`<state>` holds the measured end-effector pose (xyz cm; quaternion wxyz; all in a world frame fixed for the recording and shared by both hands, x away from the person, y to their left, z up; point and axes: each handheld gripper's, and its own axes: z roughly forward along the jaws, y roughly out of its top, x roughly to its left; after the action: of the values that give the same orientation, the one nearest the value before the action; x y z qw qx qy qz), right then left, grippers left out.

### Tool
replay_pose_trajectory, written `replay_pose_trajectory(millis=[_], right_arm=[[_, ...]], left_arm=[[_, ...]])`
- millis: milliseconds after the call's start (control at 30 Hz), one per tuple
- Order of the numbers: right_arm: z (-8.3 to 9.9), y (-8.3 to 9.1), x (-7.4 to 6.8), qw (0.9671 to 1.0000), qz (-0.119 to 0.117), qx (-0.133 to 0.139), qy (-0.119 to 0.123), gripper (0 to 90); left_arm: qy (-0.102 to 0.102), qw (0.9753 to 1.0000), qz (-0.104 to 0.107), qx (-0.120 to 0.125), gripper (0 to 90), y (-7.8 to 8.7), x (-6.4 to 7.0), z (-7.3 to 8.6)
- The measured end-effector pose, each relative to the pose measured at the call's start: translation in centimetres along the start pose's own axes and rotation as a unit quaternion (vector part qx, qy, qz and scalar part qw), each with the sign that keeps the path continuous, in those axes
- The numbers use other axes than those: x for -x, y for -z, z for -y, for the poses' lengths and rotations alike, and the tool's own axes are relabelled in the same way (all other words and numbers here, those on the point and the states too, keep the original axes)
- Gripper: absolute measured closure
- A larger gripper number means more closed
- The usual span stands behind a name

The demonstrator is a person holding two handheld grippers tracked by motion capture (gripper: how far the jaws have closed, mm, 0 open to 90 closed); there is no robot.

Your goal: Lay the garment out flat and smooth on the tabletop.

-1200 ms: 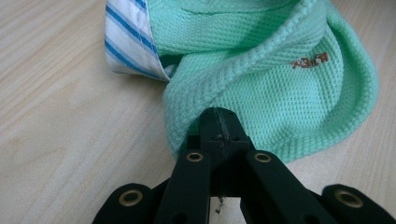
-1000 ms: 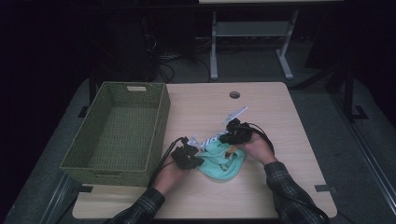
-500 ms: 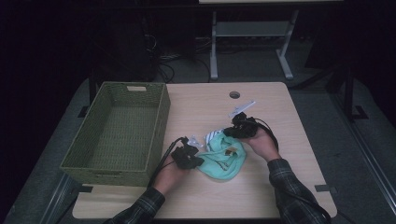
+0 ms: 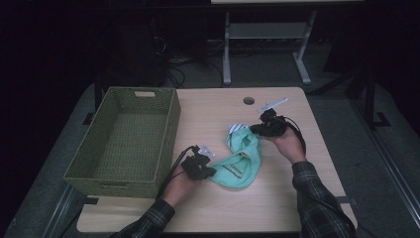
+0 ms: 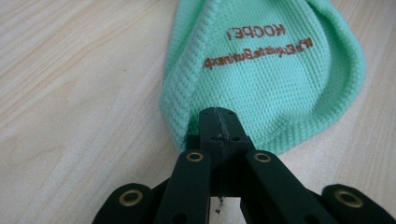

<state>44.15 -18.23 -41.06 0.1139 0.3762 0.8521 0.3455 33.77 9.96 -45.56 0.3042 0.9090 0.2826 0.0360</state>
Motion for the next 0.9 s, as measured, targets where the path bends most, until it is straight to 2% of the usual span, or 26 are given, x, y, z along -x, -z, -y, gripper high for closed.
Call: replay_pose_trajectory(millis=[67, 133, 233, 267, 367, 400, 433, 467, 633, 700, 733, 767, 800, 900], right_arm=[[0.0, 0.1, 0.3, 1.0, 0.004, 0.0, -0.002, 85.5], [0.2, 0.4, 1.1, 0.9997, 0.021, 0.004, -0.013, 85.6], [0.3, 0.6, 1.6, 0.9993, 0.031, 0.004, -0.019, 85.6], [0.5, 0.6, 2.0, 0.999, 0.035, 0.006, -0.028, 85.5], [0.7, 0.6, 2.0, 0.999, 0.027, 0.014, -0.033, 84.6], [0.8, 0.6, 1.9, 0.999, 0.02, 0.02, -0.035, 79.8], [0.8, 0.6, 1.9, 0.999, 0.02, 0.02, -0.035, 79.8], [0.8, 0.9, 1.7, 0.9987, 0.014, 0.032, -0.038, 75.8], [0.7, 1.5, 1.3, 0.9979, 0.005, 0.047, -0.044, 72.5], [0.8, 1.8, 1.1, 0.9978, 0.002, 0.049, -0.044, 73.9], [1.0, 2.0, 0.9, 0.998, 0.0, 0.051, -0.038, 79.3], [1.0, 2.0, 0.9, 0.998, 0.0, 0.051, -0.038, 79.3], [1.3, 2.2, 0.7, 0.9981, -0.004, 0.05, -0.034, 84.3], [1.7, 2.3, 0.4, 0.9983, -0.006, 0.047, -0.034, 87.3]], left_arm=[[0.0, 1.0, 0.0, 0.001, 89.8, 0.0, 0.0, 0.0], [0.0, 1.0, 0.0, 0.001, 89.8, 0.0, 0.0, 0.0], [0.0, 1.0, 0.0, 0.0, 89.8, 0.0, 0.0, 0.0], [0.0, 1.0, 0.0, 0.001, 89.8, 0.0, 0.0, 0.0], [0.001, 1.0, 0.0, 0.001, 89.8, 0.0, 0.0, 0.0], [0.001, 1.0, 0.0, 0.001, 89.8, 0.0, 0.0, 0.0], [0.001, 1.0, 0.0, 0.001, 89.8, 0.0, 0.0, 0.0], [0.0, 1.0, -0.001, 0.001, 89.7, 0.0, 0.0, 0.0], [0.001, 1.0, 0.001, 0.0, 89.7, 0.0, 0.2, -0.1], [-0.002, 1.0, 0.003, -0.004, 89.6, 0.0, 0.2, -0.1], [0.001, 1.0, 0.005, 0.002, 87.9, 0.0, 0.3, -0.2], [0.001, 1.0, 0.005, 0.002, 86.5, 0.0, 0.3, -0.2], [-0.005, 1.0, 0.005, 0.002, 85.3, 0.2, 0.4, -0.4], [-0.002, 0.9999, 0.004, 0.011, 81.7, 0.5, 0.6, -0.7]])
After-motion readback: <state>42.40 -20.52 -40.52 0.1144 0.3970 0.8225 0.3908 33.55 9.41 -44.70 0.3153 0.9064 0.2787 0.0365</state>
